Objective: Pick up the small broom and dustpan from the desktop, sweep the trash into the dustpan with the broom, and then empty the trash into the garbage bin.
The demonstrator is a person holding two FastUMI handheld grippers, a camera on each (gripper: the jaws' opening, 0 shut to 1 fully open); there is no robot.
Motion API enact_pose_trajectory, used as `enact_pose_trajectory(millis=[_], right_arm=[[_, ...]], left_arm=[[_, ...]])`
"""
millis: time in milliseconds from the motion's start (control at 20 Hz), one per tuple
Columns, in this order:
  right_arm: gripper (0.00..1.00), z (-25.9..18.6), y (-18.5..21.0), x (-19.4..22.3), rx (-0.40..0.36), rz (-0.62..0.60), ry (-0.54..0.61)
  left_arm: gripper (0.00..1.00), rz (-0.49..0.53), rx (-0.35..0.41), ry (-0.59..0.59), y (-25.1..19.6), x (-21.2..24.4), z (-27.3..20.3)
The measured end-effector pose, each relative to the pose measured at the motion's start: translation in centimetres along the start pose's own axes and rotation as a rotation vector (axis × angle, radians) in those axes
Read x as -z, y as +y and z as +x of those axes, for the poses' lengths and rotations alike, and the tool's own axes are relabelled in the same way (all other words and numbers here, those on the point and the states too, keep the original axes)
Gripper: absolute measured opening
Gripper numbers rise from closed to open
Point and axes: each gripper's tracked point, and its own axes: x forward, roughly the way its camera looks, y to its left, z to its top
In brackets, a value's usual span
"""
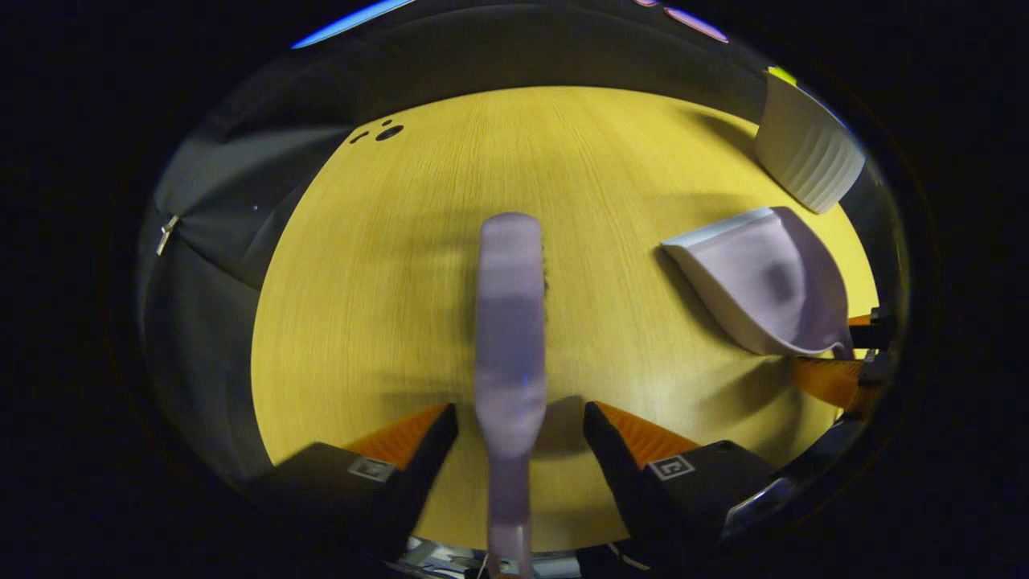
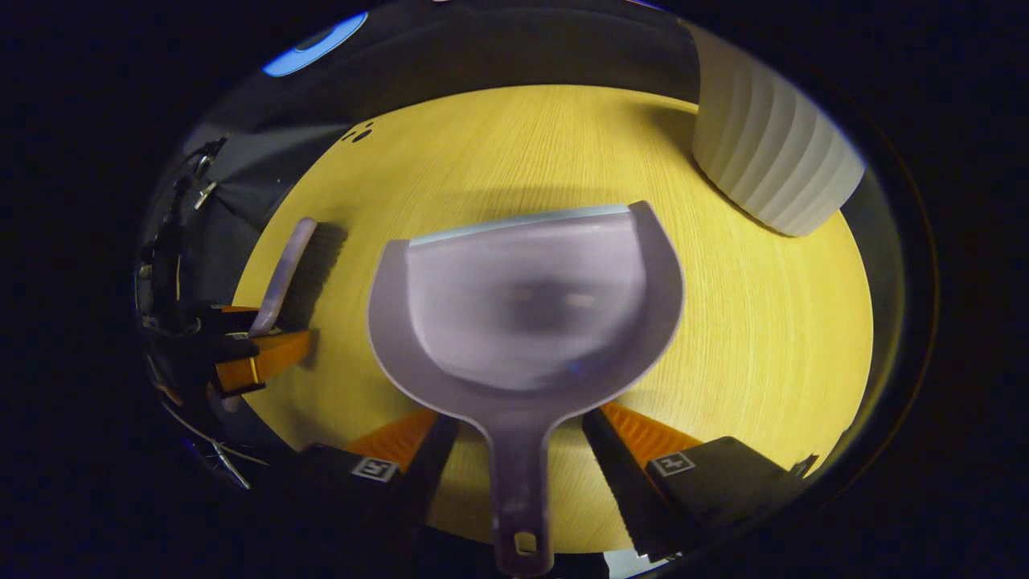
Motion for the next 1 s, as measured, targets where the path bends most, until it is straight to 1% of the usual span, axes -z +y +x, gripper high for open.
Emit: enact_pose_trajectory(millis=[150, 200, 250, 350, 500, 650, 750, 900, 1000], right_arm=[[0.99, -1.7, -0.3, -0.4, -0.005, -0.010, -0.044], [0.99, -2.4, -0.6, -0.9, 0.002, -0.048, -0.079], [1.00, -3.4, -1.0, -1.2, 0.024, -0.094, -0.114], [1.00, -5.9, -1.2, -2.7, 0.054, -0.144, -0.206], [1.00, -10.2, 0.2, -5.3, 0.052, -0.135, -0.350], [0.99, -16.0, 0.5, -9.9, 0.102, -0.131, -0.570], [0.99, -20.3, 1.3, -12.1, 0.123, -0.126, -0.703], [0.99, -26.5, 2.2, -13.2, 0.141, -0.113, -0.853], [0.99, -30.5, 2.9, -12.8, 0.144, -0.097, -0.927]], left_arm=[[0.98, -0.017, 0.010, -0.043, -0.3, -0.4, -2.2], [0.98, -0.015, 0.004, -0.072, -0.3, -0.8, -3.4], [0.98, -0.015, 0.002, -0.113, -0.2, -1.3, -4.6], [0.98, -0.037, 0.022, -0.221, -0.6, -2.7, -7.5], [0.98, -0.076, 0.051, -0.412, -0.9, -4.9, -12.7], [0.98, -0.105, 0.068, -0.598, -0.7, -6.8, -18.4], [0.98, -0.121, 0.073, -0.734, -0.7, -8.1, -22.6], [0.97, -0.123, 0.039, -0.908, -0.3, -8.5, -28.7], [0.97, -0.130, 0.055, -0.970, -0.5, -7.9, -31.0]])
